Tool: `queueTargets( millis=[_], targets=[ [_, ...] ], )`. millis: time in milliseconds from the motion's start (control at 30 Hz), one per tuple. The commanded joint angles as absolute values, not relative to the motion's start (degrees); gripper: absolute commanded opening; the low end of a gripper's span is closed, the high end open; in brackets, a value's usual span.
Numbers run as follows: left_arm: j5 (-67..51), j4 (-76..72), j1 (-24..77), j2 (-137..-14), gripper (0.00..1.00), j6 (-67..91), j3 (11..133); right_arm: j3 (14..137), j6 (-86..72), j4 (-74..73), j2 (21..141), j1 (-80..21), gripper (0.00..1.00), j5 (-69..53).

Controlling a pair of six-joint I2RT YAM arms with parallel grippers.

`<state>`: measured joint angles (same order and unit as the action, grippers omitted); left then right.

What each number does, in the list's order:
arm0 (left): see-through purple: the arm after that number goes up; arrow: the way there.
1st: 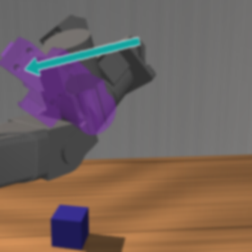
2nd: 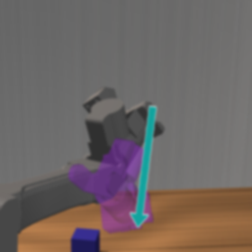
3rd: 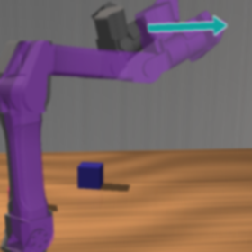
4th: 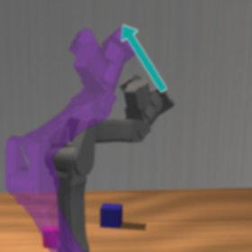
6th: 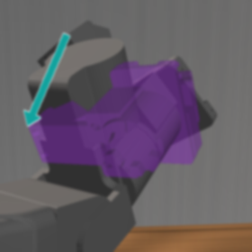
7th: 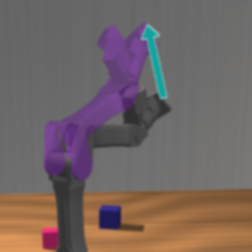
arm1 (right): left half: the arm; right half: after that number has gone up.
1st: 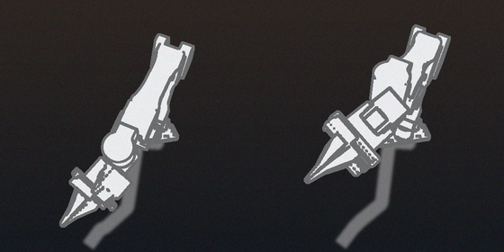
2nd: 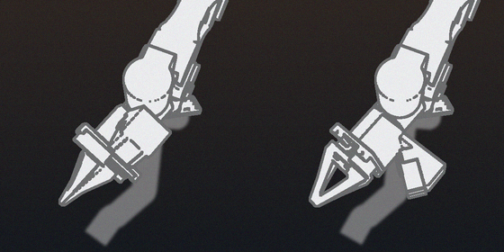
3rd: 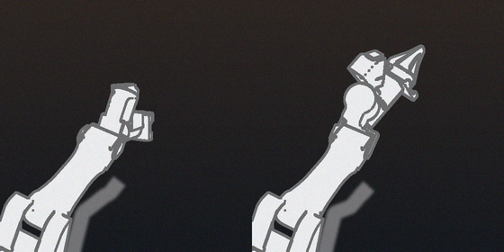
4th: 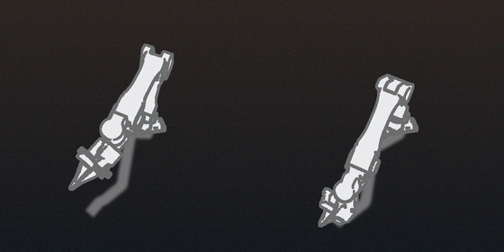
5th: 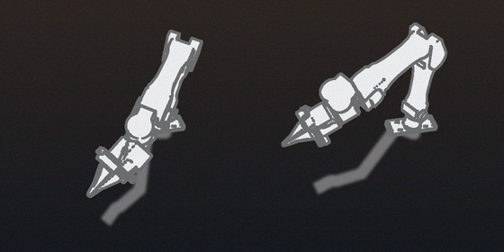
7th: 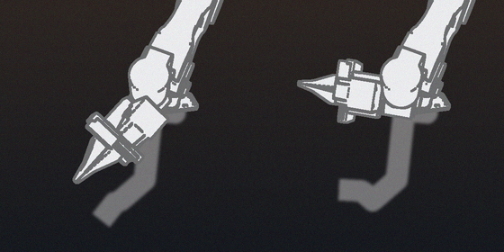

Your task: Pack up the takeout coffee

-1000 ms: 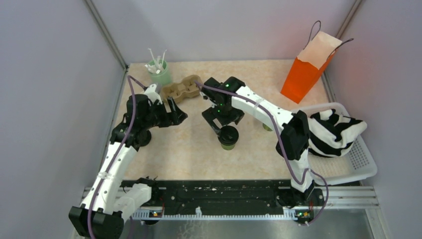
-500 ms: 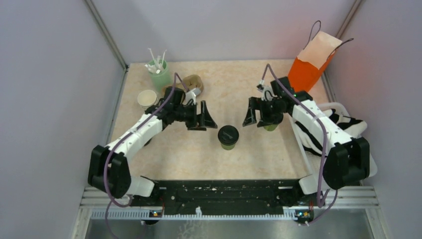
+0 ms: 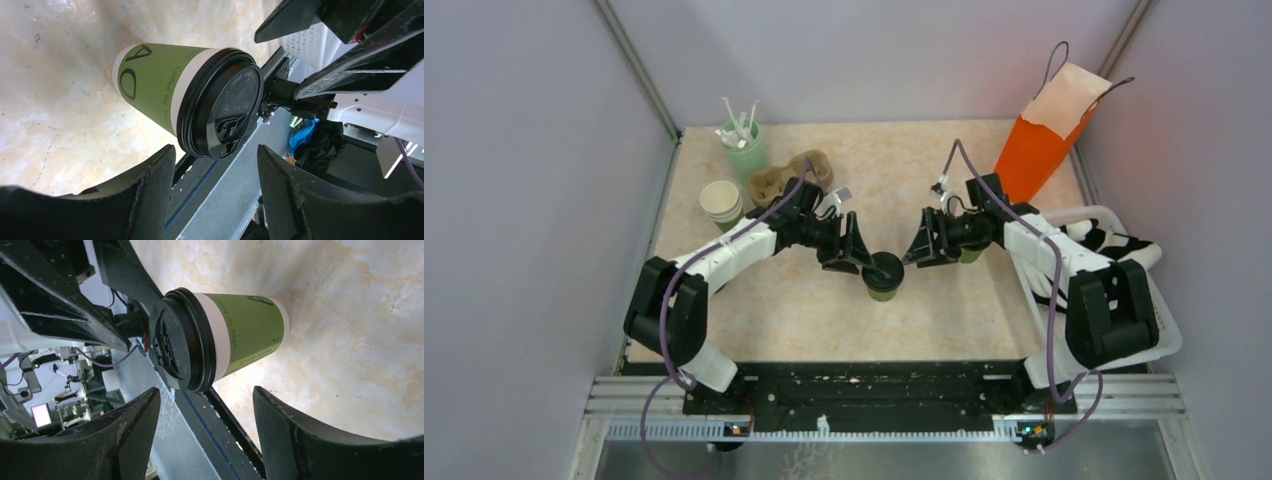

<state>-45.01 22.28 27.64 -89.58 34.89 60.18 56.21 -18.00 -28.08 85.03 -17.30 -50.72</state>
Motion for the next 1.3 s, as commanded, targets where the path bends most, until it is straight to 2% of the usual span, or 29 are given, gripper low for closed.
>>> queueTargets(
  millis=[0, 167, 567, 867, 1000, 1133, 1200, 1267],
  targets=[
    [-43.97, 21.77, 29.00, -91.15, 0.65, 35.99, 63.35, 57.35, -15.56, -26.17, 87.21, -19.10, 0.67, -50.78],
    [-42.26, 23.20, 29.94, -92.38, 0.61, 35.85, 64.76, 59.37, -14.26, -27.64, 89.98, -21.46, 0.64, -48.53],
    [-39.65, 25.59, 30.04, -93.25, 0.54, 34.67, 64.60, 59.48, -14.68, -26.63, 91.70, -21.53, 0.45, -48.27],
    [-35.40, 28.14, 30.05, -95.87, 0.44, 33.46, 64.88, 56.07, -17.19, -22.24, 92.54, -18.57, 0.45, -49.78],
    [-34.51, 29.13, 30.03, -96.28, 0.42, 32.51, 63.75, 55.61, -17.66, -22.15, 93.51, -17.32, 0.50, -50.35],
    [-35.61, 29.35, 30.04, -95.17, 0.44, 31.74, 65.25, 57.89, -17.14, -24.87, 93.59, -17.31, 0.52, -49.79],
    [-37.50, 29.16, 30.06, -94.90, 0.50, 31.96, 67.07, 59.29, -17.14, -26.61, 93.44, -17.31, 0.52, -49.24],
    [-39.37, 28.53, 30.06, -94.68, 0.60, 32.99, 68.97, 60.77, -17.57, -27.66, 93.14, -17.29, 0.56, -49.34]
  ],
)
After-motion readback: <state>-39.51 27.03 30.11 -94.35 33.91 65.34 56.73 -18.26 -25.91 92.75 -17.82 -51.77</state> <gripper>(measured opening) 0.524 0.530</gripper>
